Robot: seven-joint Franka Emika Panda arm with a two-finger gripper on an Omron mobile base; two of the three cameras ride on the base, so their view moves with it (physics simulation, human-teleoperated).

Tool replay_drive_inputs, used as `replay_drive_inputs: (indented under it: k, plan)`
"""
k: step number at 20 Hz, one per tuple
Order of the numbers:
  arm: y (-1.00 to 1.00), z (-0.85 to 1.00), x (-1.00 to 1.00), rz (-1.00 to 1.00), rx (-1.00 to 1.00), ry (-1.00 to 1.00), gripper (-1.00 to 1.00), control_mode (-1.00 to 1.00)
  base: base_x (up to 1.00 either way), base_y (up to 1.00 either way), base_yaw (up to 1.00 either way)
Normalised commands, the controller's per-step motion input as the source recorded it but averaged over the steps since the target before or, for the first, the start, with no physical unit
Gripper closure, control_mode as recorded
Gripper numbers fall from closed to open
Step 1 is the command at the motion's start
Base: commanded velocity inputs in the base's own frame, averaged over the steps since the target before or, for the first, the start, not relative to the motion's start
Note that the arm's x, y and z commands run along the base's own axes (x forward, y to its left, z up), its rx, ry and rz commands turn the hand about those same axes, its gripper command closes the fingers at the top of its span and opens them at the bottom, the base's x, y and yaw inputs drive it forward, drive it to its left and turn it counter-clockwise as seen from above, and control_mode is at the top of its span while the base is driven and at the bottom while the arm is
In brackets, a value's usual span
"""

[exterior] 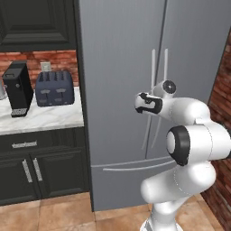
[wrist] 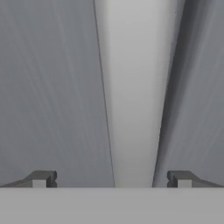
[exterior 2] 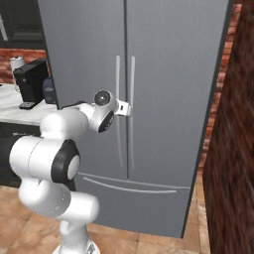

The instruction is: Retrieve the sausage and cheese from the fridge and place them on the cutting board on the counter.

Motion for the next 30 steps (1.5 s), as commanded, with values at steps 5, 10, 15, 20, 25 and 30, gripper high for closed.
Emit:
replay_drive_inputs:
  k: [5,10,15,20,25,30]
  plan:
    - [0.0,0.0,0.32,0.06,0.0,0.0,1.0,-1.0,0.0,0.0,0.0]
    - [0.0,0.0,0.22,0.05,0.0,0.0,1.0,-1.0,0.0,0.0,0.0]
    - [0.0,0.02,0.07,0.07,0.0,0.01,1.0,-1.0,0.0,0.0,0.0]
    - [0.0,0.1,-0.03,0.08,0.0,0.04,1.0,-1.0,0.0,0.0,0.0]
    - [0.0,0.15,-0.04,0.07,0.0,0.04,1.0,-1.0,0.0,0.0,0.0]
    - [0.0,0.29,0.0,0.05,0.0,0.02,1.0,-1.0,0.0,0.0,0.0]
